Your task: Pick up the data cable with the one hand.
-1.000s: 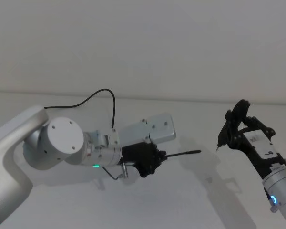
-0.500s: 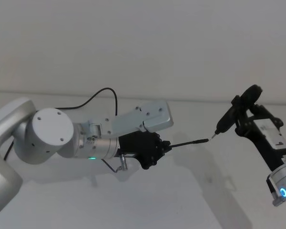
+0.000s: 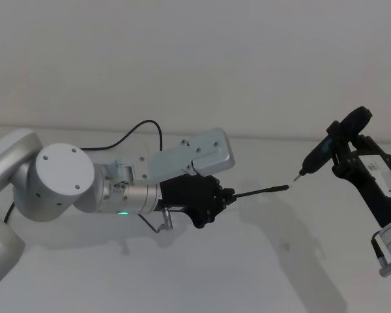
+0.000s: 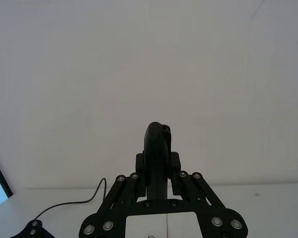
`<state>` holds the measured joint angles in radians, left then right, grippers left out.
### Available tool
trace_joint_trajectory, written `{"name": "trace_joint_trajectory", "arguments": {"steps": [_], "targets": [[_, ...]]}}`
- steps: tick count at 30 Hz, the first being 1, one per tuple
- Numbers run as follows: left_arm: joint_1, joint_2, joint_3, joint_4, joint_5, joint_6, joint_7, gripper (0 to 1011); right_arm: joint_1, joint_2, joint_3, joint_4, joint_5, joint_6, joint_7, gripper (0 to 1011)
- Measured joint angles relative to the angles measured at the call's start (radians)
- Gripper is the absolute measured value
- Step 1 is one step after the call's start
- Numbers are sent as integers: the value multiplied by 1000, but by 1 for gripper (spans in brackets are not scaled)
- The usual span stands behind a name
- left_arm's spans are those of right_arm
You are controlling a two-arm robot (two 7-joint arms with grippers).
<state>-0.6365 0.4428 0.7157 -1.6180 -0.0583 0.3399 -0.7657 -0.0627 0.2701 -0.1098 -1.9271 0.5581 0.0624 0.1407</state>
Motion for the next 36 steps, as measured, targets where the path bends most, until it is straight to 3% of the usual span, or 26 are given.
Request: {"name": "trace_joint_trajectory", "arguments": {"steps": [20, 36], "targets": [[1, 4, -5, -8, -8, -3, -3, 46, 12, 0, 0, 40, 7, 8, -15, 268], [1, 5, -6, -10, -10, -4, -4, 46, 27, 9, -14, 33, 18, 20, -11, 268]]}}
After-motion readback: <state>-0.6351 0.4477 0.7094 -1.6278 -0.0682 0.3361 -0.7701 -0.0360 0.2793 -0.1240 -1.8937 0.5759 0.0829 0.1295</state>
